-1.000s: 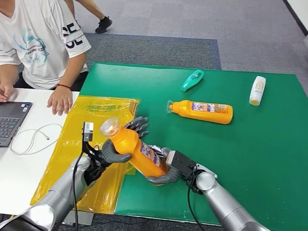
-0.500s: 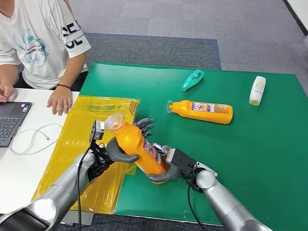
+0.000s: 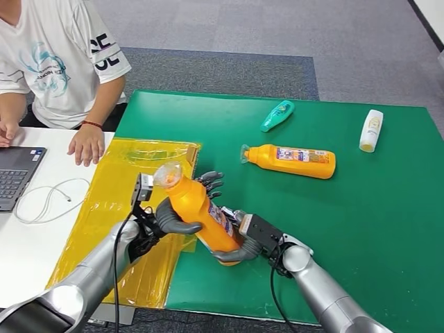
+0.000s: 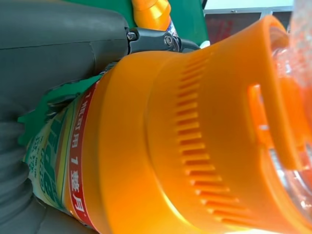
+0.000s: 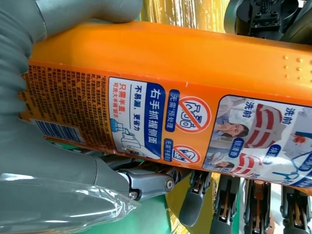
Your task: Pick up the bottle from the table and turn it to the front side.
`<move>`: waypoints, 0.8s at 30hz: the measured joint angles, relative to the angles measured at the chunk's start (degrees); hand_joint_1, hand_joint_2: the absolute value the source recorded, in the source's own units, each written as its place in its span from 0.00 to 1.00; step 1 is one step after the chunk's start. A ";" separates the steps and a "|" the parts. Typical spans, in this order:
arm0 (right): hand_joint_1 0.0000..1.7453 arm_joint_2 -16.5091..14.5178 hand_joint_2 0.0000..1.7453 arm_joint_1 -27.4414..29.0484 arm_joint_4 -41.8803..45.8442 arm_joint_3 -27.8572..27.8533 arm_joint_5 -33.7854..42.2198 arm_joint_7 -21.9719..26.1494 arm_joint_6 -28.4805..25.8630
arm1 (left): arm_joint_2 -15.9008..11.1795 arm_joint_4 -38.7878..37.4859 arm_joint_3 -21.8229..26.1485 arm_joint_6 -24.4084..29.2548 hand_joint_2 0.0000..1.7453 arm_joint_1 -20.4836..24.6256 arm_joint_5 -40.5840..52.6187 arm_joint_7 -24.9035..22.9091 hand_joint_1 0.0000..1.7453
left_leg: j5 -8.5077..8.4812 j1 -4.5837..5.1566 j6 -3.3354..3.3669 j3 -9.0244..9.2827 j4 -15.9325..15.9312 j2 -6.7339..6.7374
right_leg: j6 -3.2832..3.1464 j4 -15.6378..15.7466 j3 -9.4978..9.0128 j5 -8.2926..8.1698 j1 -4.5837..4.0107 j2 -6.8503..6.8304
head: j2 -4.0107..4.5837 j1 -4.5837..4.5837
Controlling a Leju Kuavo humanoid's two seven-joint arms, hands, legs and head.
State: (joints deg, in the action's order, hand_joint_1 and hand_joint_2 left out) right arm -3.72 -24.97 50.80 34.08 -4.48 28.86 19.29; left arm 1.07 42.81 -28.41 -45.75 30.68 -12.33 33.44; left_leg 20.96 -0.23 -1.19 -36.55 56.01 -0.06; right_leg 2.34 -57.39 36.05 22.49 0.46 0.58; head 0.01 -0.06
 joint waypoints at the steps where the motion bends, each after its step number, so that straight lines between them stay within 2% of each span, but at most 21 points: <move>1: 1.00 0.00 1.00 0.00 -0.11 0.00 0.01 0.04 -0.01 | 0.02 -0.07 -0.02 0.01 1.00 0.00 -0.02 0.00 0.00 | 0.00 0.00 0.00 0.00 0.00 0.00 | 0.00 0.00 0.00 0.00 0.00 0.00 | 0.01 0.01; 23: 1.00 -0.49 1.00 0.02 -1.17 0.06 -0.20 -0.05 0.10 | 2.50 0.64 0.66 -0.97 1.00 -0.84 -2.96 0.81 0.00 | 0.00 0.00 0.00 0.00 0.00 0.00 | 0.00 0.00 0.00 0.00 0.00 0.00 | 0.00 0.01; 24: 1.00 -0.50 1.00 0.02 -1.22 0.07 -0.20 -0.05 0.11 | 2.54 0.64 0.66 -0.94 1.00 -0.85 -2.95 0.81 0.25 | 0.00 0.00 0.00 -0.01 0.00 0.00 | 0.00 0.00 0.00 0.00 0.00 0.00 | 0.00 0.01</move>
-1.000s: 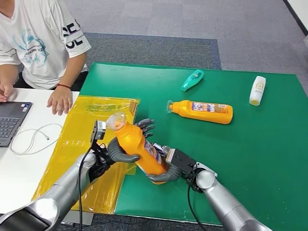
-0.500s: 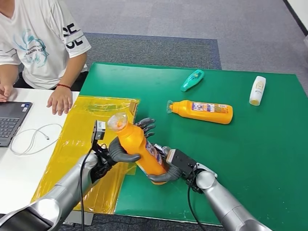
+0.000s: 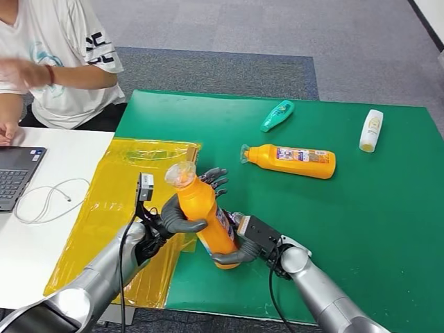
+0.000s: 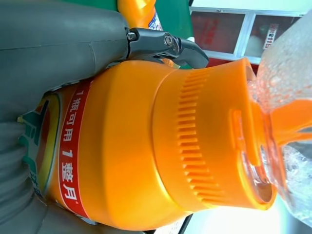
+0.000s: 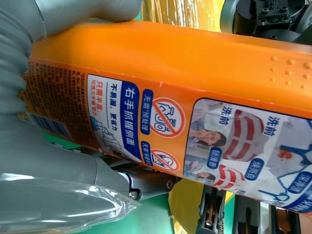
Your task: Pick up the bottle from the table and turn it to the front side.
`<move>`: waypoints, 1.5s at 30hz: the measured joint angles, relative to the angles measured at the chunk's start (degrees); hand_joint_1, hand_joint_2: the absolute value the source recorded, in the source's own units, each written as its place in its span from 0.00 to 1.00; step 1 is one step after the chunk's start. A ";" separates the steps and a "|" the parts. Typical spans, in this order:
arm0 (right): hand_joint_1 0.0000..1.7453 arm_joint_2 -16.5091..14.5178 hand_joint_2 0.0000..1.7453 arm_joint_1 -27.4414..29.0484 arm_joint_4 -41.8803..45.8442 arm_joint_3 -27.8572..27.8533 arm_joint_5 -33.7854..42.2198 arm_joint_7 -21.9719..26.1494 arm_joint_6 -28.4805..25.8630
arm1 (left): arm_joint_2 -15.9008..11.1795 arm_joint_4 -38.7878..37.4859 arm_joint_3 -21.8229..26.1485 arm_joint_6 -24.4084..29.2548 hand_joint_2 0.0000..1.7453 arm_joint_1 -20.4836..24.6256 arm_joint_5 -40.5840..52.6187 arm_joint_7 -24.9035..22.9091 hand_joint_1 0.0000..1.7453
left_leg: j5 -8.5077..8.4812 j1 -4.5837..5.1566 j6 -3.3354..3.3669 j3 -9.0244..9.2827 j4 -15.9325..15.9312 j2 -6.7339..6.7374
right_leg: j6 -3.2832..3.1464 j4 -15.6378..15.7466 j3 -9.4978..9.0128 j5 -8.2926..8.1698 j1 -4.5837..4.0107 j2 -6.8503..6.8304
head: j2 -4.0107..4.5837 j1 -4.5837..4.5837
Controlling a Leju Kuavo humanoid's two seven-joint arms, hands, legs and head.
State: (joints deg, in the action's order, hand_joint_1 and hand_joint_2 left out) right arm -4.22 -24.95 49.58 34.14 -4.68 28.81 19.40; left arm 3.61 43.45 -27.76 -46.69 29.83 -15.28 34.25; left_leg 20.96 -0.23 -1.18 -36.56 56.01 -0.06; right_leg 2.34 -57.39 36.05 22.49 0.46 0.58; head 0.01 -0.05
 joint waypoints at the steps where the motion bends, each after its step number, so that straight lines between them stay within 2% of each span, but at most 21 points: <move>1: 1.00 -0.03 1.00 0.00 -0.05 0.00 0.00 0.00 0.01 | 0.02 0.00 0.01 0.04 1.00 -0.02 0.01 0.00 0.50 | 0.00 0.00 0.00 0.00 0.00 0.00 | 0.00 0.00 0.00 0.00 0.00 0.00 | 0.00 0.00; 3: 1.00 -0.08 1.00 0.00 -0.19 0.00 0.00 -0.01 -0.01 | 0.04 0.00 0.02 0.16 1.00 -0.05 0.02 -0.02 1.00 | 0.00 0.00 0.00 0.00 0.00 0.00 | 0.00 0.00 0.00 0.00 0.00 0.00 | 0.00 0.00; 20: 1.00 -0.39 1.00 0.01 -0.67 0.04 -0.26 -0.14 0.00 | 0.13 0.00 0.24 0.96 1.00 -0.31 0.53 0.16 1.00 | 0.00 0.00 0.00 -0.01 0.00 0.00 | 0.00 0.00 0.00 0.00 0.00 0.00 | 0.00 0.00; 24: 0.02 -0.45 1.00 -0.01 -0.75 0.04 -0.28 -0.26 0.05 | 0.12 0.00 0.38 1.04 1.00 -0.48 0.66 0.21 1.00 | 0.00 0.00 0.00 -0.01 0.00 0.00 | 0.00 0.00 0.00 0.00 0.00 0.00 | 0.01 0.01; 36: 0.00 -0.46 1.00 -0.02 -0.99 0.04 0.23 -0.36 -0.50 | -0.68 1.49 0.44 2.60 1.00 -2.01 2.91 1.15 1.00 | 0.00 0.00 0.00 -0.01 0.00 0.00 | 0.00 0.00 0.02 0.01 0.00 0.00 | 0.00 0.00; 45: 0.00 -0.40 1.00 0.04 -1.06 -1.73 2.85 -0.23 -1.82 | -2.91 8.42 0.44 6.86 1.00 -5.64 6.59 0.98 1.00 | 0.01 0.00 0.00 -0.02 0.00 0.00 | -0.01 0.00 0.04 0.01 0.00 0.01 | 0.02 0.00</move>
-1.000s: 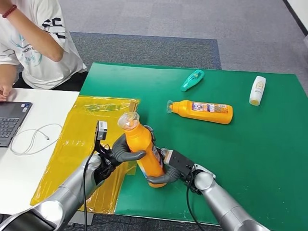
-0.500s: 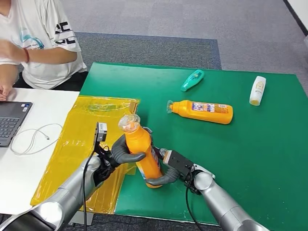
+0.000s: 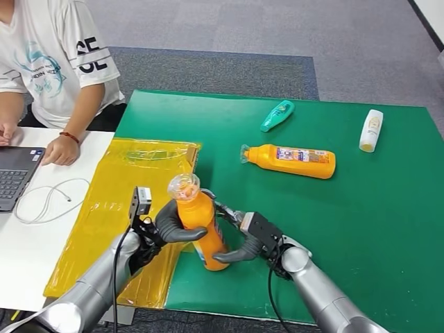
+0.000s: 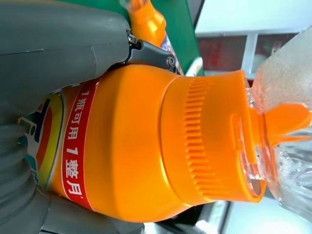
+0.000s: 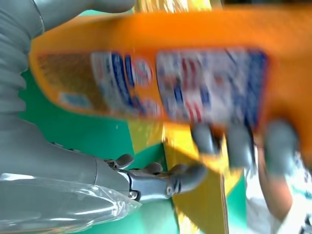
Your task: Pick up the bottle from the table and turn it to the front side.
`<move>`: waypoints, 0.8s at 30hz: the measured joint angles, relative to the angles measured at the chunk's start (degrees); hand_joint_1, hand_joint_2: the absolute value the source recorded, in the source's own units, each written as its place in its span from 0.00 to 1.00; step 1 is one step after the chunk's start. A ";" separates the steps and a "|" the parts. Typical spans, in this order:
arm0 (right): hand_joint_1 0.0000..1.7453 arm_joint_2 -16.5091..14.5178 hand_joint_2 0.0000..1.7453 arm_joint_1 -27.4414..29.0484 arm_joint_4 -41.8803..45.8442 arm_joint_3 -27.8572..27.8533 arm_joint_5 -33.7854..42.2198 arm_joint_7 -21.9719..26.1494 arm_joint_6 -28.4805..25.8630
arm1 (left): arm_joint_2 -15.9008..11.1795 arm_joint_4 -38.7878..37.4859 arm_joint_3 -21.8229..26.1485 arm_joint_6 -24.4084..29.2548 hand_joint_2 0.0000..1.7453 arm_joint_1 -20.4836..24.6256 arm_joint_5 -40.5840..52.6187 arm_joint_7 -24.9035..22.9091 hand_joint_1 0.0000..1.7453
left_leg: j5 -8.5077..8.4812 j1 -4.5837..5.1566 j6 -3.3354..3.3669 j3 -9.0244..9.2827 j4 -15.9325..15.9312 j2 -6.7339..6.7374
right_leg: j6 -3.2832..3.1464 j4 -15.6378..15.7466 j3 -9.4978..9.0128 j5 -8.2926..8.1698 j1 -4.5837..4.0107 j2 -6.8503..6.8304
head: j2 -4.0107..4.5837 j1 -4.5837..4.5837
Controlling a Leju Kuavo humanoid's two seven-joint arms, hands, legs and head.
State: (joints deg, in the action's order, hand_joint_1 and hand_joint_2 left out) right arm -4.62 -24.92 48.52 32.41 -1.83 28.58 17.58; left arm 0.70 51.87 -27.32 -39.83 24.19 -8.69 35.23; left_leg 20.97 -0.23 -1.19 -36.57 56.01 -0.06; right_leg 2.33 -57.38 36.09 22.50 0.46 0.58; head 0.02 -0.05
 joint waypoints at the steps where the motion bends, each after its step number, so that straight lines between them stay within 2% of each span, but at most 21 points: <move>1: 0.00 0.04 1.00 0.02 0.00 -0.63 0.55 0.05 -0.09 | -0.36 1.00 0.00 0.82 1.00 -0.52 0.70 -0.11 1.00 | 0.00 0.00 0.00 0.00 0.00 0.00 | 0.00 0.00 0.00 0.00 0.00 0.00 | 0.00 -0.01; 9: 0.00 0.91 1.00 0.54 0.24 -6.40 4.36 0.50 1.55 | -2.07 7.95 -0.33 6.74 1.00 -3.61 6.39 -1.09 1.00 | 0.00 0.00 0.01 0.00 0.00 0.00 | 0.00 0.01 0.00 0.00 0.01 0.00 | -0.01 0.01; 15: 0.00 1.80 1.00 1.62 1.42 -10.21 5.26 0.85 2.86 | -2.88 10.94 -1.09 8.81 1.00 -4.89 8.78 -1.52 1.00 | 0.01 0.00 0.01 0.01 0.00 0.00 | 0.00 0.02 0.00 0.00 0.02 0.00 | -0.01 -0.01; 19: 0.00 2.11 1.00 2.36 2.43 -11.60 4.95 0.40 3.10 | -3.05 11.80 -2.14 11.28 1.00 -4.92 11.72 -2.55 1.00 | 0.01 0.00 0.01 0.03 0.00 0.00 | 0.00 0.02 -0.01 0.00 0.02 0.00 | -0.01 -0.01; 24: 0.00 2.30 1.00 2.97 3.18 -13.01 4.50 -0.26 3.16 | -2.96 11.78 -5.02 18.09 1.00 -2.62 18.87 -6.41 1.00 | 0.01 0.01 0.01 0.09 0.00 -0.02 | 0.01 0.03 -0.13 0.01 0.02 -0.03 | -0.01 0.00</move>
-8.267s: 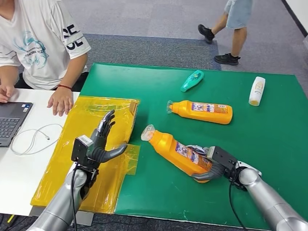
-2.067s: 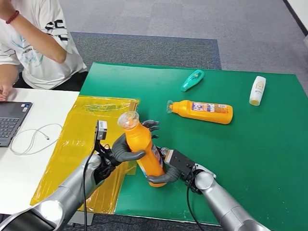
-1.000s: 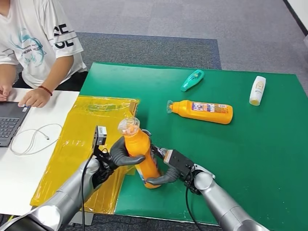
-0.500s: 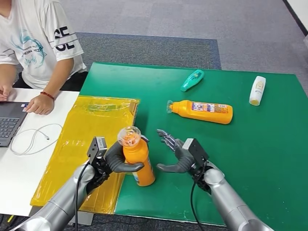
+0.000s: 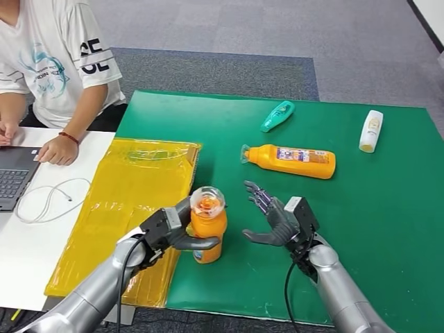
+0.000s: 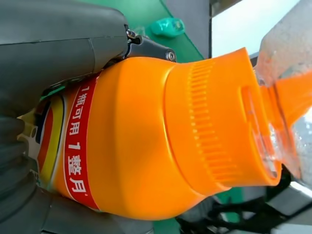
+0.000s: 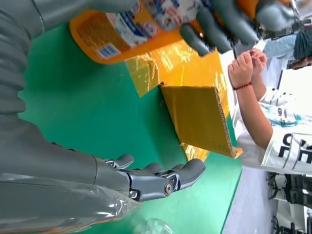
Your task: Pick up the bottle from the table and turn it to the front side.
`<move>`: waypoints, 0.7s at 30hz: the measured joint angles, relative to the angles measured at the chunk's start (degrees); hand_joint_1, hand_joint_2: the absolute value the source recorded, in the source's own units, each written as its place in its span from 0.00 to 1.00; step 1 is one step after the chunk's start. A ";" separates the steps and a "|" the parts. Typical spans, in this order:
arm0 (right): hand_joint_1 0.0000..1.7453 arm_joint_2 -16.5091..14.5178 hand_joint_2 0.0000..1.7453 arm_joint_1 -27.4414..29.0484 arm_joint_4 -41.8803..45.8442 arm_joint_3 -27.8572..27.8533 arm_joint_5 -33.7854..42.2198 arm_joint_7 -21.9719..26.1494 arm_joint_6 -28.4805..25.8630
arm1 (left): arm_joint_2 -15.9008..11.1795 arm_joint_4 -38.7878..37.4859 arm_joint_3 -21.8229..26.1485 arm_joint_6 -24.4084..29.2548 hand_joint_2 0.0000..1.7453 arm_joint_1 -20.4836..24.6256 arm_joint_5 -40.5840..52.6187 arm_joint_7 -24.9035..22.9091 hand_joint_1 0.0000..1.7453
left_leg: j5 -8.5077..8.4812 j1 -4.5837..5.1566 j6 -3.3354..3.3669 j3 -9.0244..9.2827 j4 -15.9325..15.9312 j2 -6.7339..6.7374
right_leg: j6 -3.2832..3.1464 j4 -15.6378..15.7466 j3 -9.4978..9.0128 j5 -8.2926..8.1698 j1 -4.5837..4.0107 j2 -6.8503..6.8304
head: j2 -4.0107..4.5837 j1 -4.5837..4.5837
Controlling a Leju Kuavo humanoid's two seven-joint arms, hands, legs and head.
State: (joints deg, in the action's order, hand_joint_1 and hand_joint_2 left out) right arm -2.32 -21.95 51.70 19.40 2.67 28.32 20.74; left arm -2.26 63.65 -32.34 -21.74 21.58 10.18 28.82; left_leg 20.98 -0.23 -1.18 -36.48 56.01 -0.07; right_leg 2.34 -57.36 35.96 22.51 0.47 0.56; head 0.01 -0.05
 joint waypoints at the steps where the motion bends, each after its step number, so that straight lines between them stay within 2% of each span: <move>1: 0.00 0.00 1.00 0.05 0.03 -0.27 -0.16 -0.10 0.10 | 0.08 -0.10 -0.66 1.07 1.00 0.68 1.00 -0.72 1.00 | 0.01 0.00 0.00 0.03 0.00 0.00 | -0.01 0.00 -0.02 -0.02 0.00 0.01 | -0.01 0.00; 6: 0.00 0.00 1.00 0.21 0.03 -1.26 -0.88 -0.55 0.42 | 0.40 -0.87 -3.11 4.47 1.00 3.68 3.70 -3.91 1.00 | -0.05 0.00 -0.03 0.10 0.00 0.01 | -0.08 0.01 -0.05 -0.15 0.00 0.02 | 0.00 0.00; 14: 0.00 0.00 1.00 0.27 -0.02 -1.35 -1.95 -0.72 -0.42 | 1.39 -1.05 -4.64 7.17 1.00 5.17 6.06 -6.40 1.00 | -0.10 0.00 -0.04 0.11 0.00 0.01 | -0.07 0.01 -0.05 -0.17 0.00 0.02 | 0.00 -0.01; 18: 0.00 -0.07 1.00 0.20 -0.26 -1.33 -2.34 -0.91 -0.73 | 1.64 -1.45 -5.19 5.52 1.00 6.03 5.44 -7.01 1.00 | -0.09 0.00 -0.03 0.09 0.00 0.01 | -0.06 0.01 -0.05 -0.16 0.00 0.01 | 0.00 0.01; 21: 0.00 -0.30 1.00 -0.06 -0.83 -1.30 -2.77 -0.94 -0.79 | 1.55 -2.40 -5.30 1.07 1.00 7.37 1.81 -7.44 1.00 | -0.09 0.00 -0.02 0.07 0.00 0.01 | -0.06 0.01 -0.05 -0.16 0.00 0.01 | -0.01 0.00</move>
State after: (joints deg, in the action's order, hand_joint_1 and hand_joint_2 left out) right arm -2.62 -22.01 50.88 18.10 -0.10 27.38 19.95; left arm -0.71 61.25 -37.64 -20.67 28.94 11.99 21.38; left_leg 20.90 -0.23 -1.20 -36.41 56.01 -0.06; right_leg 2.28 -57.35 35.91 22.35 0.47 0.56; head 0.00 -0.05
